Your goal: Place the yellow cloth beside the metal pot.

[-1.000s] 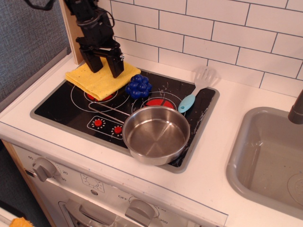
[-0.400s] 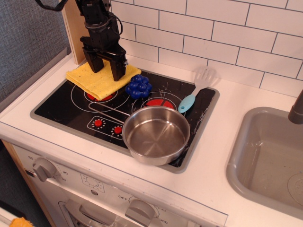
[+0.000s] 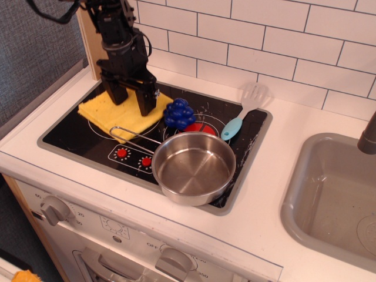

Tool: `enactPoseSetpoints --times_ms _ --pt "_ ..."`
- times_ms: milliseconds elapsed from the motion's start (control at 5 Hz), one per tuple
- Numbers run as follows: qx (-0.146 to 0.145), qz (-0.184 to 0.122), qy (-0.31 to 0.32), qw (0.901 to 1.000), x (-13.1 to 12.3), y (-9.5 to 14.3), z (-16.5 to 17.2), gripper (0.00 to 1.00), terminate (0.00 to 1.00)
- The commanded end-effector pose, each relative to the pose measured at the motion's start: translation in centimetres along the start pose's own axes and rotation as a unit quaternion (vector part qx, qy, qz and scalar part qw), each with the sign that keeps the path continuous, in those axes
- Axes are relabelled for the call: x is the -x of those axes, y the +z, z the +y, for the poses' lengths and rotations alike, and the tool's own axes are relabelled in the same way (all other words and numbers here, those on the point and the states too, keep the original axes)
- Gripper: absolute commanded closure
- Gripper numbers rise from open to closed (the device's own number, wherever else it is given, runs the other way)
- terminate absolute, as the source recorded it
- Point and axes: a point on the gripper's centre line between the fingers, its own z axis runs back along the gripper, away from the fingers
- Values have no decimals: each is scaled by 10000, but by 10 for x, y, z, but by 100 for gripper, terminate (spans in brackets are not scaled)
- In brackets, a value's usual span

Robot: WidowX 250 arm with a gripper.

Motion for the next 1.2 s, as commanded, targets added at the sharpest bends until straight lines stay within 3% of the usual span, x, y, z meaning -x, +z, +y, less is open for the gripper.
enactPoseSetpoints --times_ms 0,200,400,800,1000 --pt "20 400 422 9983 61 -5 -21 0 0" --pt "-3 332 617 9975 75 -1 -21 0 0" --pt "-74 238 563 9981 67 2 -21 0 0" --pt "-705 -278 202 9969 23 62 -32 0 0" --pt "-744 -265 156 9968 20 73 -38 0 0"
